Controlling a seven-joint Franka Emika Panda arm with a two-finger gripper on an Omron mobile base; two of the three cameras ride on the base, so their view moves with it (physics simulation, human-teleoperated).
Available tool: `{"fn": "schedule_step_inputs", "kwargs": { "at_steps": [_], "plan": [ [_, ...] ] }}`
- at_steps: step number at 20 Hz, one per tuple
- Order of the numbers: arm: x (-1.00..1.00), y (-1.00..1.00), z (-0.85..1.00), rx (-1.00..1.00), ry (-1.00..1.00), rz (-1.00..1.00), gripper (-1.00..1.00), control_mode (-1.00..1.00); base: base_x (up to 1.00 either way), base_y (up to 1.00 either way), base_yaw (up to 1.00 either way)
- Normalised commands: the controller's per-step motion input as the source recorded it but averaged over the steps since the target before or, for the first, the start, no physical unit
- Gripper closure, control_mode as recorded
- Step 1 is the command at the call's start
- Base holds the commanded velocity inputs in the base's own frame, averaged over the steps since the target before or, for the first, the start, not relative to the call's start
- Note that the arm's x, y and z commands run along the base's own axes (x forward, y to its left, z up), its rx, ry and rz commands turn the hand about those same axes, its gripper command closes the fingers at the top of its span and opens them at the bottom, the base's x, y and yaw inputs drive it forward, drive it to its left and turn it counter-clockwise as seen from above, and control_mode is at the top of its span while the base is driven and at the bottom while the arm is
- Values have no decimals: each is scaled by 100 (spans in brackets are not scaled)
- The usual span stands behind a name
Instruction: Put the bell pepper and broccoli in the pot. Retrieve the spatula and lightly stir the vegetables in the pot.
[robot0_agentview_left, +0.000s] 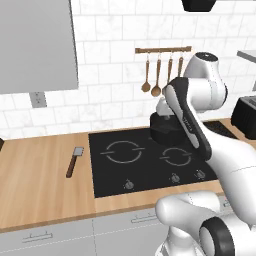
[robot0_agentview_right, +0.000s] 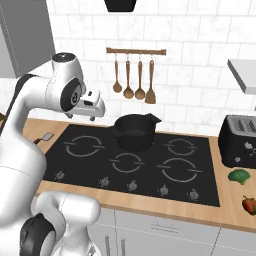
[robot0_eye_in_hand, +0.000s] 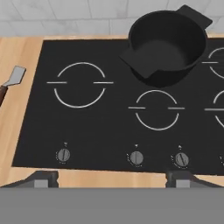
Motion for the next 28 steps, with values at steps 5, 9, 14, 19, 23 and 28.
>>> {"fn": "schedule_step_inputs", "kwargs": {
  "at_steps": [5,9,14,19,23,28],
  "plan": [
    [-24,-15,0,-1,-1,-9,-100,-100,0,0,0],
    [-15,-17,-2,-1,-4,-12,-100,-100,0,0,0],
    [-14,-22,0,-3,-11,-14,-100,-100,0,0,0],
    [-27,-36,0,-1,-16,-17,-100,-100,0,0,0],
    [-31,-56,-1,0,-12,-20,-100,-100,0,0,0],
    [-27,-80,0,0,-3,-20,-100,-100,0,0,0]
  ]
}}
